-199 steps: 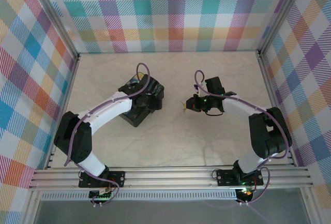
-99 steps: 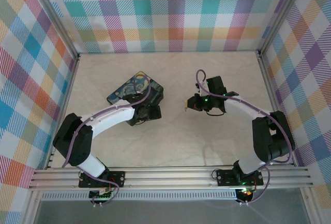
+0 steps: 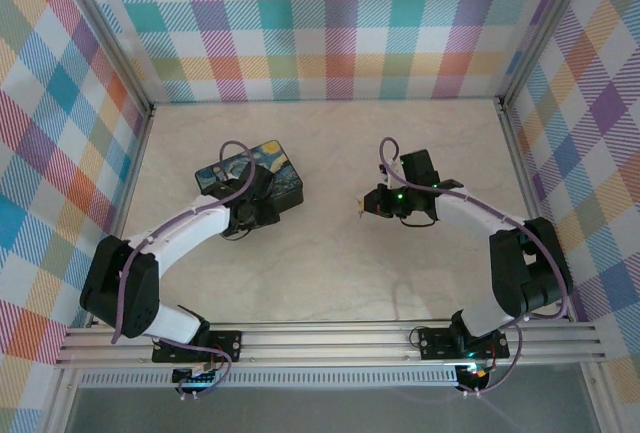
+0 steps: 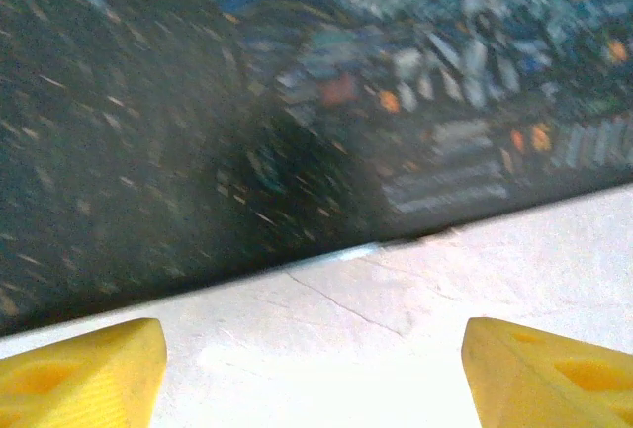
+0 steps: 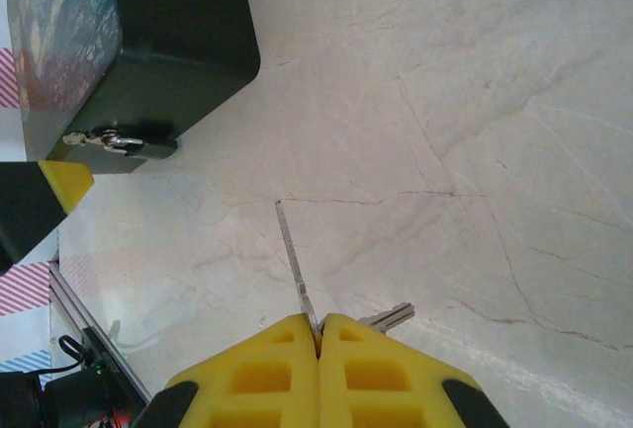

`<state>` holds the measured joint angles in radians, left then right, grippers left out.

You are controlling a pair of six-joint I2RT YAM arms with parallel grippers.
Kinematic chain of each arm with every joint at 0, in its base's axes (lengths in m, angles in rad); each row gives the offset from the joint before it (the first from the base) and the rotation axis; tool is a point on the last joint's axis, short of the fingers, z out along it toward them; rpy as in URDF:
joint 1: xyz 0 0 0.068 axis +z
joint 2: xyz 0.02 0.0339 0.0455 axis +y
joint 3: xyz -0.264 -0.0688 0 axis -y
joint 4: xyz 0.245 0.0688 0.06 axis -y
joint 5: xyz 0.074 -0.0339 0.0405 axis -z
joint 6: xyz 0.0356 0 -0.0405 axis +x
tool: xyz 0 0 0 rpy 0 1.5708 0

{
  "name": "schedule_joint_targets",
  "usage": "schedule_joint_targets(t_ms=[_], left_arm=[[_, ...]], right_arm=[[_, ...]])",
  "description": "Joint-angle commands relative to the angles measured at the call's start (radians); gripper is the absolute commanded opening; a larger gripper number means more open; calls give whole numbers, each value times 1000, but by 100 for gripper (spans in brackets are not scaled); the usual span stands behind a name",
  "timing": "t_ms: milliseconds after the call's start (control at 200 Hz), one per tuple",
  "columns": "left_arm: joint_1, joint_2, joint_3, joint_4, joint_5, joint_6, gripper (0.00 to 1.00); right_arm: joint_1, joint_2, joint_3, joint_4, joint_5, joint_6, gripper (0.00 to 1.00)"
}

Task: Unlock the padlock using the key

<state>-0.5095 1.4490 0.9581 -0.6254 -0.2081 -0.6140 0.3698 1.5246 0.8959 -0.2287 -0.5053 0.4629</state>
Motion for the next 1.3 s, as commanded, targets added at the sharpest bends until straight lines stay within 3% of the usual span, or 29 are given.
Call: schedule_joint_targets(t_ms=[0, 190, 365, 745, 1295], left_arm=[[-44, 35, -1, 5, -57, -48, 78], [-99, 109, -19, 111, -232, -137, 76], [-103, 180, -13, 190, -307, -202, 71], [-121, 269, -29, 319, -396, -202, 56], [-121, 313, -34, 409, -398, -187, 34]], right_arm=[[4, -26, -16, 12, -5, -2, 0], [10, -27, -26, 31, -22, 5, 0], [12, -34, -31, 36, -19, 0, 0], [12, -63, -80, 47, -4, -12, 0], [12, -71, -107, 66, -9, 5, 0]])
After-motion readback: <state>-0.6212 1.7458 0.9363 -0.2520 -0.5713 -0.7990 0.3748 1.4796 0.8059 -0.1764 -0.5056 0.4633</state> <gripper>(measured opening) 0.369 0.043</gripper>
